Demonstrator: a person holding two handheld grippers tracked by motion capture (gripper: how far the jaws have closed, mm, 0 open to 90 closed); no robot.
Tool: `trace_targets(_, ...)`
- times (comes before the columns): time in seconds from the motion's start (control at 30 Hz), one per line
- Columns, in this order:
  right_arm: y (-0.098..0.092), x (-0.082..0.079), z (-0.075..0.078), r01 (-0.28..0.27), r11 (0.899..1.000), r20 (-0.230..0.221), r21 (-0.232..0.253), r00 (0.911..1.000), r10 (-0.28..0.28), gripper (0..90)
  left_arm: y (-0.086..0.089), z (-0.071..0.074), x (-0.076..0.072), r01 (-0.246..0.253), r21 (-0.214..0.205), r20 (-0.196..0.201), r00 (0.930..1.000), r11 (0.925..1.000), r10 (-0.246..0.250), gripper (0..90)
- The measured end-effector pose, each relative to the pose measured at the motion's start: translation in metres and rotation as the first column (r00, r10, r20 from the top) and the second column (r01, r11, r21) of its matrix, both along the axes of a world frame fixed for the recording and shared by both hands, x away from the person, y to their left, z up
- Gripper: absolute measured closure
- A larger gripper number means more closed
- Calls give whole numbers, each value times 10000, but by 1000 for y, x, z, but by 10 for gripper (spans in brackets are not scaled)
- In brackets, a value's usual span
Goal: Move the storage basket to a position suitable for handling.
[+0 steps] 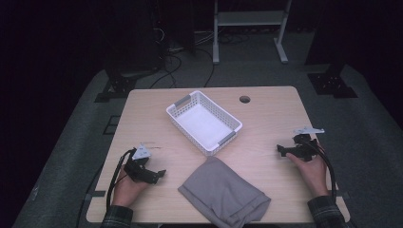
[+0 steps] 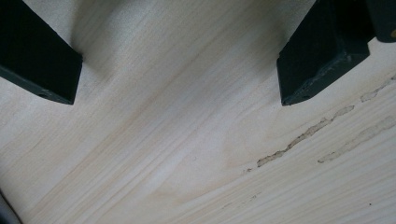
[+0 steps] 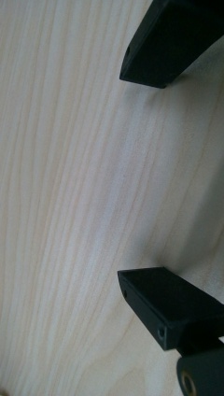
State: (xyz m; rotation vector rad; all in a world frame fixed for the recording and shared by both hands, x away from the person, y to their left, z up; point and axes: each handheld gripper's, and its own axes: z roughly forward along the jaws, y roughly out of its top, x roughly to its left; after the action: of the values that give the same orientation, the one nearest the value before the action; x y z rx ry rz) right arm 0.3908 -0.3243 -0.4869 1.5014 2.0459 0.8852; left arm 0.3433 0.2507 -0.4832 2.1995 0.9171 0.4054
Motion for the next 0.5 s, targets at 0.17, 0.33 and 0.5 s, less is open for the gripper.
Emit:
trace_targets(0.17, 0, -1, 0, -1, 10000, 3, -14, 10000, 1, 45, 0, 0, 0, -17, 10, -4, 10000, 10000, 17, 0)
trace_targets(0.33, 2, -3, 3, -60, 10000, -166, -54, 9998, 60, 98, 0, 0, -1, -4, 14, 4, 10000, 10000, 4, 0)
trace_targets(0.5, 7, -5, 8, -314, 9995, -242, 12, 9992, 314, 133, 0, 0, -1, 9, 10, 4, 10000, 10000, -9, 0)
